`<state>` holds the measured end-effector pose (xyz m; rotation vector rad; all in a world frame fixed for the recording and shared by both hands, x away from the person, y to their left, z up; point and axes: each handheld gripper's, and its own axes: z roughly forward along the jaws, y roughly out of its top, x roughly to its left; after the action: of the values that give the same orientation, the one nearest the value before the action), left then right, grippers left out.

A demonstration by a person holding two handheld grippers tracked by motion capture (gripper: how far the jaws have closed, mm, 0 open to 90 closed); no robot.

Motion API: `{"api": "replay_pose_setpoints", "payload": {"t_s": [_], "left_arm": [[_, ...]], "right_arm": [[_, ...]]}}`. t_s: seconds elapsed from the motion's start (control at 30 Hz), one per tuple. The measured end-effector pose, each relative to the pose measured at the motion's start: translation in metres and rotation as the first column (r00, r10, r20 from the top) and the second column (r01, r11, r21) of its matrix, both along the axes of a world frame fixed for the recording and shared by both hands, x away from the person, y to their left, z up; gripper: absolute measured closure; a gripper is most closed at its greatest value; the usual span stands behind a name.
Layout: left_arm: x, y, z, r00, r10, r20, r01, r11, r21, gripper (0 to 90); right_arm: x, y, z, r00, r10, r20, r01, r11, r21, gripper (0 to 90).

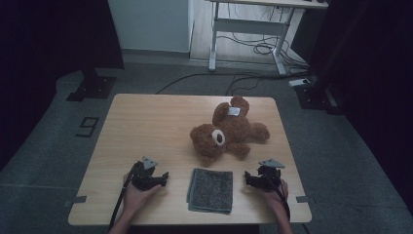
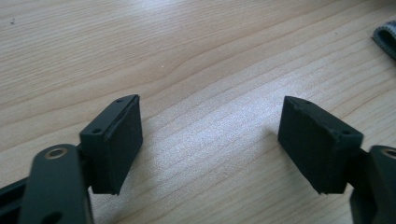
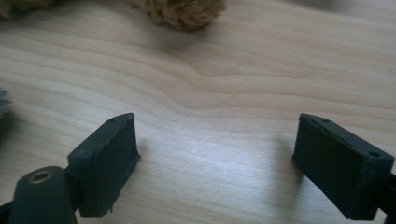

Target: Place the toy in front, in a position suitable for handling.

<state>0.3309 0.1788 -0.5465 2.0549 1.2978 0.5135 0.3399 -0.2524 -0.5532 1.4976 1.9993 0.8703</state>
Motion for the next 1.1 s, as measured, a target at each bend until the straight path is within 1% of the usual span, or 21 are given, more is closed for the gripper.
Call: {"api": "replay_pose_setpoints", "payload": {"t_s": [0.03, 0.13, 0.23, 0.27, 0.3, 0.37, 0.47, 0.6, 0.63, 0.7, 0.77, 0.83, 0.87, 0.93, 1.0, 1.07, 1.1], "left_arm": [[0.0, 0.001, 0.0, 1.0, -0.002, -0.001, 0.002, 1.0, -0.003, 22.6], [-0.001, 0.0, 0.0, 0.9999, -0.004, 0.012, 0.004, 1.0, 0.005, 22.5], [-0.004, -0.002, 0.002, 0.9984, -0.008, 0.056, 0.007, 0.9996, 0.027, 23.9], [-0.005, -0.002, 0.003, 0.9976, -0.013, 0.067, 0.012, 0.9997, 0.019, 24.4], [-0.006, -0.002, 0.005, 0.9967, -0.016, 0.08, 0.016, 0.9999, -0.001, 24.8], [-0.007, 0.001, 0.01, 0.9943, -0.021, 0.105, 0.025, 0.9988, -0.041, 24.8], [-0.006, 0.003, 0.017, 0.9916, -0.022, 0.127, 0.032, 0.9967, -0.074, 24.6], [-0.001, 0.004, 0.024, 0.9917, -0.028, 0.125, 0.043, 0.9915, -0.123, 25.4], [0.0, 0.004, 0.025, 0.9916, -0.024, 0.127, 0.042, 0.9888, -0.143, 25.7], [0.004, 0.002, 0.029, 0.9929, -0.024, 0.116, 0.042, 0.9864, -0.159, 26.7], [0.009, -0.003, 0.033, 0.9927, -0.027, 0.118, 0.046, 0.9851, -0.166, 26.8], [0.016, -0.008, 0.037, 0.9924, -0.03, 0.119, 0.053, 0.9806, -0.189, 27.1], [0.021, -0.011, 0.039, 0.9929, -0.034, 0.114, 0.056, 0.9792, -0.195, 27.1], [0.031, -0.018, 0.043, 0.9941, -0.043, 0.099, 0.064, 0.9738, -0.218, 26.0], [0.039, -0.026, 0.049, 0.9925, -0.057, 0.108, 0.077, 0.9785, -0.191, 25.1], [0.046, -0.034, 0.054, 0.9906, -0.075, 0.114, 0.096, 0.9771, -0.19, 25.1], [0.05, -0.038, 0.056, 0.99, -0.082, 0.114, 0.103, 0.9777, -0.183, 25.1]], "right_arm": [[0.0, 0.0, 0.0, 1.0, -0.001, 0.007, 0.001, 1.0, -0.004, 14.5], [0.0, -0.001, 0.002, 0.9998, 0.014, 0.013, -0.015, 0.9997, 0.017, 14.7], [0.001, -0.002, 0.003, 0.9995, 0.029, 0.015, -0.03, 0.9986, 0.044, 16.5], [0.001, -0.003, 0.004, 0.9991, 0.037, 0.02, -0.038, 0.9978, 0.055, 17.5], [0.001, -0.003, 0.004, 0.9987, 0.043, 0.029, -0.044, 0.9973, 0.059, 18.4], [0.001, -0.003, 0.006, 0.9984, 0.037, 0.043, -0.041, 0.9965, 0.073, 19.2], [0.003, -0.003, 0.008, 0.9974, 0.042, 0.06, -0.047, 0.9942, 0.097, 19.3], [0.006, 0.001, 0.012, 0.9946, 0.07, 0.076, -0.078, 0.9912, 0.107, 18.4], [0.007, 0.002, 0.012, 0.9934, 0.083, 0.079, -0.092, 0.9903, 0.105, 18.1], [0.008, 0.003, 0.014, 0.9909, 0.106, 0.083, -0.113, 0.99, 0.085, 16.9], [0.009, 0.003, 0.017, 0.9906, 0.107, 0.086, -0.114, 0.9893, 0.091, 16.7], [0.01, 0.001, 0.019, 0.9909, 0.098, 0.092, -0.108, 0.9889, 0.102, 16.7], [0.011, 0.0, 0.02, 0.9912, 0.094, 0.093, -0.104, 0.989, 0.105, 16.8], [0.013, -0.002, 0.022, 0.9916, 0.089, 0.095, -0.099, 0.9884, 0.115, 16.8], [0.016, -0.003, 0.023, 0.9916, 0.092, 0.091, -0.103, 0.9869, 0.124, 17.1], [0.02, -0.003, 0.025, 0.9911, 0.097, 0.09, -0.109, 0.9853, 0.131, 17.6], [0.022, -0.003, 0.025, 0.991, 0.098, 0.091, -0.11, 0.9844, 0.137, 17.6]]}}
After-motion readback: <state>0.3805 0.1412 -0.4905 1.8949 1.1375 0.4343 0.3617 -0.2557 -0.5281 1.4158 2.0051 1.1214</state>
